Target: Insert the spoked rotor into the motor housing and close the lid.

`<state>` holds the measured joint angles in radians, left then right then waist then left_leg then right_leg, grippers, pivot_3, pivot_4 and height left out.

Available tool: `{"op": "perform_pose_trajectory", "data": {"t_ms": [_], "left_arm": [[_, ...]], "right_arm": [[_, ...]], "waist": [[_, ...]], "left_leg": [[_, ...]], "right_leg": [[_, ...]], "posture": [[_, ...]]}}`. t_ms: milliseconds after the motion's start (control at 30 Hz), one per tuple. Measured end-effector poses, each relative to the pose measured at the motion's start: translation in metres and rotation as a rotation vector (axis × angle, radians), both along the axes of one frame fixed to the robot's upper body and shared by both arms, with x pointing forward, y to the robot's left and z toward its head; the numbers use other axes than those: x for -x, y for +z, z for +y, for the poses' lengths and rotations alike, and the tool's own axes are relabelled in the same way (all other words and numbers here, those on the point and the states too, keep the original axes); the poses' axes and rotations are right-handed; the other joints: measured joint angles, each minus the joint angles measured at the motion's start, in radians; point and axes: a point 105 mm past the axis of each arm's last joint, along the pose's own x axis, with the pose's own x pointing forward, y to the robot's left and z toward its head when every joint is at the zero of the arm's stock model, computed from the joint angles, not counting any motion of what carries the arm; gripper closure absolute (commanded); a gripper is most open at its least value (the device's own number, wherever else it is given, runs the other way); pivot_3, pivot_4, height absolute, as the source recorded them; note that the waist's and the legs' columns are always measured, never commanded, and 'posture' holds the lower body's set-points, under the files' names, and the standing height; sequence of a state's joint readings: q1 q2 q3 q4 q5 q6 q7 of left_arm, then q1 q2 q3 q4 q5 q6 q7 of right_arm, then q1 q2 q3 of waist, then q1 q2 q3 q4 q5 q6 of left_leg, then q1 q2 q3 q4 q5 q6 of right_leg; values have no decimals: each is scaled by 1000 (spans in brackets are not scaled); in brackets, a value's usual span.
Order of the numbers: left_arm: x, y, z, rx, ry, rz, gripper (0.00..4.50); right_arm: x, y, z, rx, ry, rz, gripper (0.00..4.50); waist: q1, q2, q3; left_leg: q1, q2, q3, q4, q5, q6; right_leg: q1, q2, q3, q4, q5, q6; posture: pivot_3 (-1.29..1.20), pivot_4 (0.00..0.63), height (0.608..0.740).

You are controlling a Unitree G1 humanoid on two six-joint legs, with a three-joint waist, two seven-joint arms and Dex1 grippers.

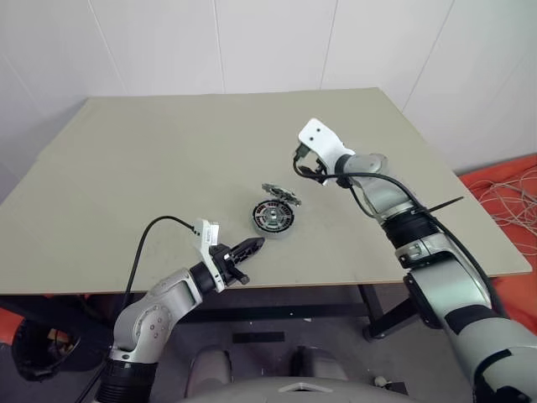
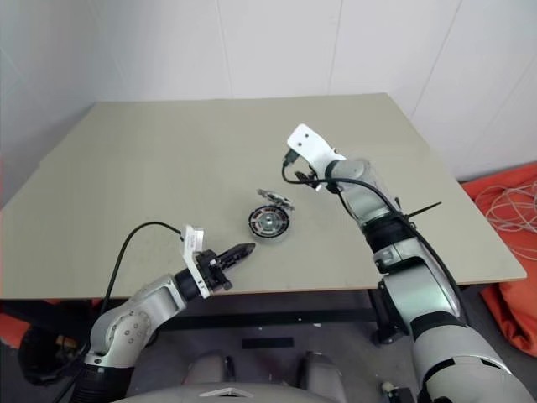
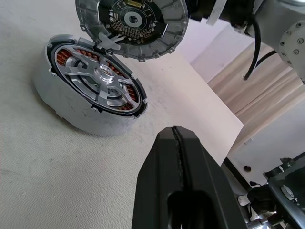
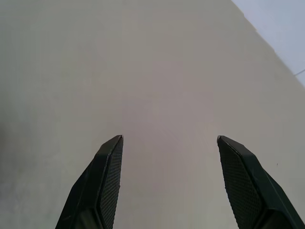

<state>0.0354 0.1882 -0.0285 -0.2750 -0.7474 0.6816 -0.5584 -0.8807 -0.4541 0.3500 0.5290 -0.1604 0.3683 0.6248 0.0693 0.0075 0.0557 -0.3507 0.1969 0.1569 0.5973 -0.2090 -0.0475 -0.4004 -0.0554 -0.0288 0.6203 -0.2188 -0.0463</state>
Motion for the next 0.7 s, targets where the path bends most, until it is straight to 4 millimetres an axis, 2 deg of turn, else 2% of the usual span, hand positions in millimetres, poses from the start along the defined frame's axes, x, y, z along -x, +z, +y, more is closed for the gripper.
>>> {"op": "perform_pose_trajectory", "data": {"t_ms": [100, 167, 367, 533, 633, 700], "left_arm": [[0, 0, 0, -1, -1, 0, 4500], [0, 0, 1, -3, 0, 1, 4500], [0, 0, 0, -3, -2, 2, 4500], [0, 0, 0, -2, -2, 2, 4500], [0, 0, 0, -2, -2, 2, 4500], [0, 0, 0, -3, -2, 2, 4500]], "right_arm": [[15, -12, -11, 85, 92, 104, 948], [32, -18, -14, 128, 187, 192, 948], [73, -9, -2, 162, 422, 352, 948], [79, -7, 14, 126, 456, 353, 948], [78, -18, 22, 93, 422, 349, 948], [80, -27, 18, 91, 401, 368, 948]], "waist": [[1, 0, 0], [2, 0, 0], [0, 0, 0], [1, -1, 0], [2, -1, 0], [4, -1, 0]], "left_leg": [[0, 0, 0, 0, 0, 1], [0, 0, 0, 0, -1, 2], [2, 2, 0, 1, -3, 6], [3, 2, 0, 2, -3, 7], [3, 2, 0, 2, -2, 7], [2, 1, 0, 2, -2, 7]], "right_leg": [[1, 0, 0, 0, 0, 0], [1, 0, 0, 0, 0, 0], [3, 0, 0, 1, 0, 0], [5, 0, 0, 1, 0, 0], [5, 0, 0, 1, 0, 0], [5, 0, 0, 1, 0, 0]], "posture": [[0, 0, 740], [0, 0, 740], [0, 0, 740], [0, 0, 740], [0, 0, 740], [0, 0, 740]]}}
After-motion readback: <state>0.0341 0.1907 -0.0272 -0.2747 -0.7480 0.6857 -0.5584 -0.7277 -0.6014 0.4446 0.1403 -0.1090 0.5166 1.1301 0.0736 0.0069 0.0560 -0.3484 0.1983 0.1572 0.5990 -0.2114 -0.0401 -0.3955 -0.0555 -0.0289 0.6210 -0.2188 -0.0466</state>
